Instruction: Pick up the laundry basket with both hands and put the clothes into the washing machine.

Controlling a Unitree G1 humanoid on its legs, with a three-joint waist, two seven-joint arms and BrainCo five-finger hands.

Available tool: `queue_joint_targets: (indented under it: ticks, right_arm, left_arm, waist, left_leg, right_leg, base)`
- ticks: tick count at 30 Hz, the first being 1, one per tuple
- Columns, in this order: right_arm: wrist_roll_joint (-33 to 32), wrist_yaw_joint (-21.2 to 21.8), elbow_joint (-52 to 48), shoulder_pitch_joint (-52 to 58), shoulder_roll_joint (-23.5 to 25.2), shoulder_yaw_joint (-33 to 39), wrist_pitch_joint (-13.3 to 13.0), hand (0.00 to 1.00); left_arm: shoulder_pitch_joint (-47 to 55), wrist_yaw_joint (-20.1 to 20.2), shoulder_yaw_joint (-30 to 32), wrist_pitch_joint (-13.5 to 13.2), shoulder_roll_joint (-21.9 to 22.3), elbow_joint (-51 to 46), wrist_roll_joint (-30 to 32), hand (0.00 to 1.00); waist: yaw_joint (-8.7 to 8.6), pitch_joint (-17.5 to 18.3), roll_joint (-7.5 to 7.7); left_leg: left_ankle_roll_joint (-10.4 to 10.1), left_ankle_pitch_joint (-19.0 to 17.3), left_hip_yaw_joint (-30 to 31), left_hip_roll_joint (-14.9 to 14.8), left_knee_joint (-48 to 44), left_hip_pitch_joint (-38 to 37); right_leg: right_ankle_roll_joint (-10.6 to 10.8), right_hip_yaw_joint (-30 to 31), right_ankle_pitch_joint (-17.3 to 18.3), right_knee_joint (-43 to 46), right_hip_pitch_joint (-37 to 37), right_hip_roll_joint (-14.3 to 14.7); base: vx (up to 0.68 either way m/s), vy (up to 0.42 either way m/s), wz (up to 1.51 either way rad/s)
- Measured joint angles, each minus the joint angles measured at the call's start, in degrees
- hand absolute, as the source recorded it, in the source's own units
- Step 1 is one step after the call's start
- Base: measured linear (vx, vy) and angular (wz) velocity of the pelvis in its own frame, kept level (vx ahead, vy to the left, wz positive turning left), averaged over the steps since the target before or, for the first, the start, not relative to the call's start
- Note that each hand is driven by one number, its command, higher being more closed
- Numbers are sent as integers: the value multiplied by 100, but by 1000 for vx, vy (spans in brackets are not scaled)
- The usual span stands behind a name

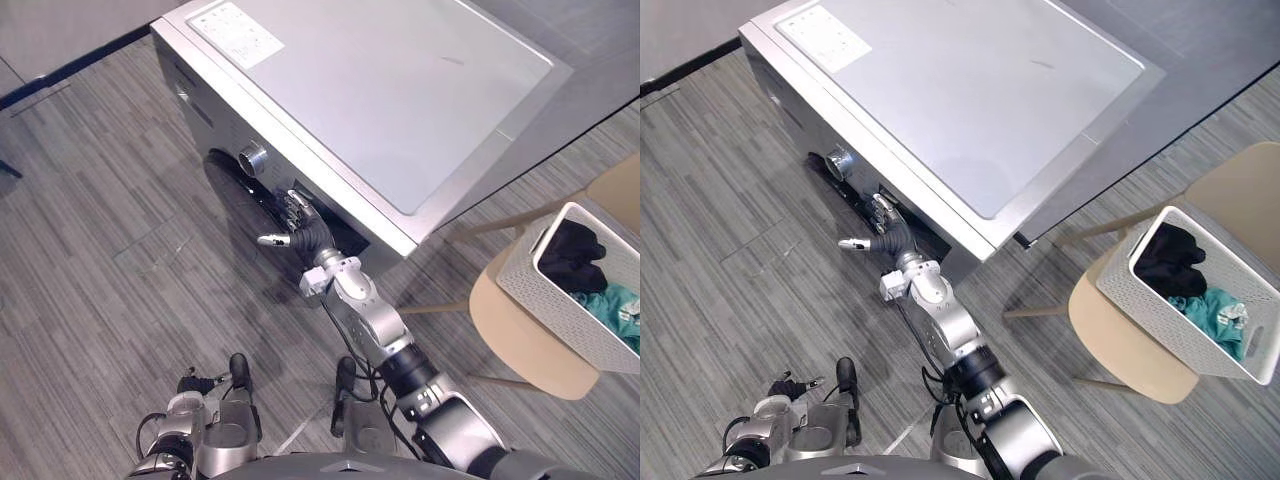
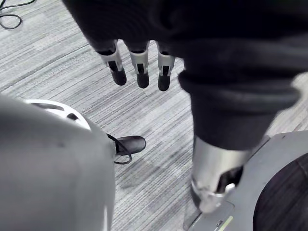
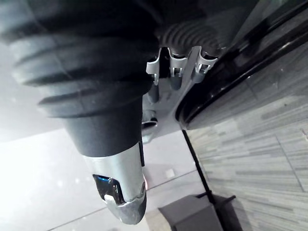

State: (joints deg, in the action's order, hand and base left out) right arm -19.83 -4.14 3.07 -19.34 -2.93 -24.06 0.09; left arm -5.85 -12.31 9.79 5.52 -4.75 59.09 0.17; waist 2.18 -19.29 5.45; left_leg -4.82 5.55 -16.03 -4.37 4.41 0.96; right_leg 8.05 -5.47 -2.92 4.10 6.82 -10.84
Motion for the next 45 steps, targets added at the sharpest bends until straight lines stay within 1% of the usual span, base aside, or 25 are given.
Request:
queue_joint_targets:
  ticks: [5, 8, 11, 13, 18, 20, 22, 23, 24, 26, 27, 28, 29, 30, 33, 34, 35, 37, 39, 43, 44, 45]
  right_arm:
    - [1, 126, -516, 889, -279, -19, -15, 0]
    - [4, 253, -542, 1262, -426, -6, -16, 0]
    - [27, 273, -531, 1364, -458, -10, -16, 0]
    - [224, 273, -466, 1324, -446, -24, -20, 0]
    - [451, 217, 472, 557, -394, -176, -16, 0]
    - [453, 149, 593, 359, -348, -170, -13, 0]
    - [468, 50, 880, 40, -243, -152, -3, 0]
    - [596, -33, 1003, -147, -178, -106, 13, 0]
    - [676, -107, 1145, -407, -102, 3, 12, 0]
    - [676, -232, 1291, -656, -46, 43, 12, 0]
    - [678, -275, 1546, -954, 27, 195, 14, 0]
    - [697, -341, 1604, -1053, 56, 233, 14, 0]
    - [832, -478, 1590, -1129, 92, 238, -23, 0]
    - [875, -501, 1599, -1157, 108, 260, -44, 0]
    - [908, -689, 2100, -1606, 246, 537, -34, 0]
    - [914, -830, 2251, -1723, 284, 702, -105, 0]
    - [913, -905, 2282, -1756, 299, 753, -147, 0]
    - [922, -977, 2500, -1938, 299, 833, -135, 0]
    - [953, -1000, 2525, -2001, 289, 869, -114, 0]
    - [1035, -1019, 2544, -1992, 208, 671, -123, 0]
    - [1059, -998, 2535, -1935, 147, 417, -132, 0]
    - [1070, -968, 2457, -1816, 128, 130, -211, 0]
  left_arm:
    - [9, 4, -115, 70, -45, 9, 8, 0]
    - [51, 8, -210, 77, -63, 9, 14, 0]
    - [55, 10, -322, 74, -81, 6, 17, 0]
    - [54, 10, -331, 70, -82, 2, 18, 0]
    - [31, -10, -394, 57, -79, -16, 4, 0]
    - [16, -26, -482, 56, -79, -24, 1, 0]
    - [13, -44, -510, 49, -78, -85, -7, 0]
    - [8, -110, -546, 40, -66, -124, -13, 0]
    - [-11, -156, -550, 11, -27, -190, -57, 0]
    - [-31, -195, -546, -14, -9, -241, -135, 0]
    - [-41, -231, -543, -59, 16, -309, -240, 0]
    - [-45, -234, -542, -62, 28, -353, -242, 0]
    - [-65, -236, -543, -64, 28, -380, -252, 0]
    - [-67, -240, -544, -64, 24, -402, -269, 0]
    - [-108, -250, -600, -64, 33, -440, -358, 0]
    - [-142, -257, -639, -67, 46, -443, -411, 0]
    - [-152, -267, -651, -81, 51, -449, -464, 0]
    - [-159, -362, -718, -113, 55, -455, -474, 0]
    - [-185, -376, -781, -118, 56, -457, -514, 0]
    - [-190, -405, -826, -125, 50, -473, -572, 0]
    - [-190, -407, -850, -125, 50, -472, -572, 0]
    - [-190, -408, -883, -124, 48, -469, -571, 0]
  waist:
    - [-102, 0, 3]
    - [-252, -1, 2]
    - [-278, -1, 2]
    - [-271, -1, 2]
    - [-259, -10, -14]
    - [-270, -24, -38]
    - [-222, -39, -58]
    - [-204, -68, -99]
    - [-150, -141, -154]
    - [-129, -242, -209]
    - [-57, -277, -252]
    - [-38, -299, -273]
    - [-62, -368, -298]
    - [-69, -398, -301]
    - [-60, -439, -363]
    - [-47, -482, -416]
    - [-42, -509, -435]
    - [-26, -524, -460]
    - [-3, -544, -495]
    - [20, -552, -505]
    - [19, -552, -505]
    - [9, -551, -504]
  left_leg:
    - [-4, -3, -139, -14, 2, -2]
    - [-7, -1, -159, -22, 3, -4]
    - [-14, 4, -198, -33, 3, 0]
    - [-15, 5, -229, -35, 3, 8]
    - [-6, 66, -216, -29, 1, 153]
    - [-3, 106, -114, -29, 1, 221]
    - [-1, 144, -29, -33, 1, 288]
    - [11, 174, 49, -31, 1, 335]
    - [23, 208, 130, -25, 2, 402]
    - [22, 239, 209, -25, 3, 453]
    - [17, 282, 251, -28, 4, 593]
    - [28, 315, 272, -28, 4, 651]
    - [34, 360, 355, -28, 6, 721]
    - [34, 377, 383, -33, 7, 741]
    - [-7, 447, 526, -42, 40, 934]
    - [5, 500, 617, -43, 42, 1007]
    - [-8, 519, 668, -44, 42, 1027]
    - [-2, 519, 816, -50, 43, 1058]
    - [-6, 521, 902, -49, 43, 1107]
    - [-14, 527, 993, -68, 42, 1140]
    - [-27, 536, 1000, -79, 42, 1137]
    - [-30, 538, 1006, -90, 42, 1127]
  right_leg:
    - [2, 157, -3, 64, 125, 26]
    - [7, 183, -21, 62, 137, 36]
    - [11, 224, -45, 53, 166, 54]
    - [10, 256, -66, 45, 194, 61]
    - [5, 260, -142, 15, 320, 61]
    - [4, 160, -142, 15, 321, 48]
    - [-4, 86, -148, 15, 335, 46]
    - [-5, -1, -148, 23, 330, 32]
    - [-8, -69, -150, 39, 350, 19]
    - [-9, -147, -150, 61, 356, 7]
    - [-14, -166, -152, 107, 500, 4]
    - [-21, -181, -160, 117, 544, 4]
    - [-31, -269, -168, 118, 561, -2]
    - [-34, -299, -170, 123, 564, -1]
    - [-69, -417, -172, 187, 702, -7]
    - [-92, -492, -176, 192, 714, -8]
    - [-93, -529, -176, 209, 715, -12]
    - [-67, -586, -157, 239, 722, -20]
    - [-67, -617, -157, 248, 734, -19]
    - [-68, -618, -158, 240, 735, -2]
    - [-69, -618, -159, 240, 733, 8]
    - [-69, -621, -159, 241, 728, 20]
  base:
    - [-18, -4, -15]
    - [-17, -5, -6]
    - [-13, -5, -7]
    - [-11, -3, -11]
    - [-9, -3, 0]
    - [-7, -6, 24]
    - [-15, -3, 27]
    - [-29, 6, 33]
    - [-34, 9, 35]
    - [-48, 14, 24]
    - [-56, 14, 16]
    - [-57, 12, 22]
    - [-26, 2, 21]
    - [-44, 6, 25]
    - [-66, 5, 23]
    - [-66, 5, 28]
    - [-91, -2, 29]
    - [-66, -17, 17]
    - [-40, -13, 15]
    - [-9, -25, 5]
    - [37, -39, -4]
    - [51, -49, -5]
